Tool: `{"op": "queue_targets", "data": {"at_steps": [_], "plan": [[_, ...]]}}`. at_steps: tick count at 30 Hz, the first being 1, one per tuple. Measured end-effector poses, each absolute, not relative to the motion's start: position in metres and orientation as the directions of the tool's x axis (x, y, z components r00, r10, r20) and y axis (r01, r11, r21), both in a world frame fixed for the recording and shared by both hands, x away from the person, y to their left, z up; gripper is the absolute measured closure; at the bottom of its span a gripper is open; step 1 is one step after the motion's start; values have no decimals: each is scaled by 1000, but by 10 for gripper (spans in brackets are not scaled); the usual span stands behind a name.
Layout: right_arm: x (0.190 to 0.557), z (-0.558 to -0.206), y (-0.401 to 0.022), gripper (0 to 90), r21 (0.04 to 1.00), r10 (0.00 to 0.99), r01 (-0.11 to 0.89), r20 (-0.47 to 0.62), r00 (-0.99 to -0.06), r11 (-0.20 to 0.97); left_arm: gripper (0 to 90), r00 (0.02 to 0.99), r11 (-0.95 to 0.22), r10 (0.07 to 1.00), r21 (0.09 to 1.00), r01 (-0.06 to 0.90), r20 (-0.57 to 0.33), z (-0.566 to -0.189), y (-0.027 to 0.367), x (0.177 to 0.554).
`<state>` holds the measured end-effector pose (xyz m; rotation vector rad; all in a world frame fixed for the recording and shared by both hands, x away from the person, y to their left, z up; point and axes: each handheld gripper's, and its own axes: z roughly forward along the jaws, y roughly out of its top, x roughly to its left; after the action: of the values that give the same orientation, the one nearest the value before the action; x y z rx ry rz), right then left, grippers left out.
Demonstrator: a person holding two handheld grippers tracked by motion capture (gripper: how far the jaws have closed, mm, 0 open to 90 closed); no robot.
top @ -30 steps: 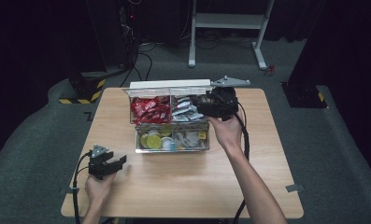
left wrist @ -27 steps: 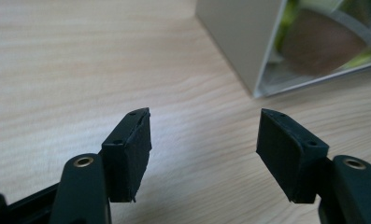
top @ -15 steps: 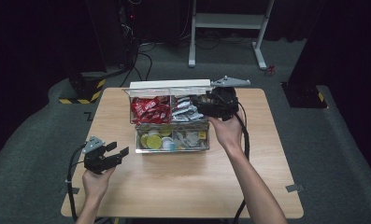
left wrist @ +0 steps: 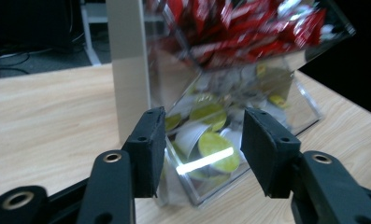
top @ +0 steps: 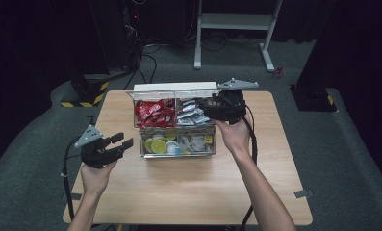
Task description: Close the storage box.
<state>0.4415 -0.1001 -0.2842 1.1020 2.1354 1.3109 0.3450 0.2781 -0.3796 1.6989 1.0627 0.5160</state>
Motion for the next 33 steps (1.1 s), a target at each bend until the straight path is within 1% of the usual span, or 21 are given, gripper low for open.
{"op": "queue_targets", "data": {"at_steps": [9, 16, 23, 30, 33], "plan": [[442, -284, -101, 429, 876, 788, 413, 64, -612, 250, 524, 547, -76, 823, 924, 374, -154, -359, 276, 354], [442, -284, -101, 430, 875, 788, 414, 64, -612, 251, 539, 550, -86, 823, 927, 364, -139, -348, 271, 363], [442, -284, -102, 437, 874, 785, 416, 68, -615, 251, 605, 564, -128, 819, 923, 362, -107, -339, 261, 376], [443, -283, -102, 437, 872, 786, 418, 65, -615, 255, 661, 571, -157, 817, 920, 360, -84, -335, 254, 382], [443, -283, -102, 439, 872, 784, 417, 67, -617, 254, 680, 588, -180, 806, 918, 354, -69, -333, 249, 385]]}}
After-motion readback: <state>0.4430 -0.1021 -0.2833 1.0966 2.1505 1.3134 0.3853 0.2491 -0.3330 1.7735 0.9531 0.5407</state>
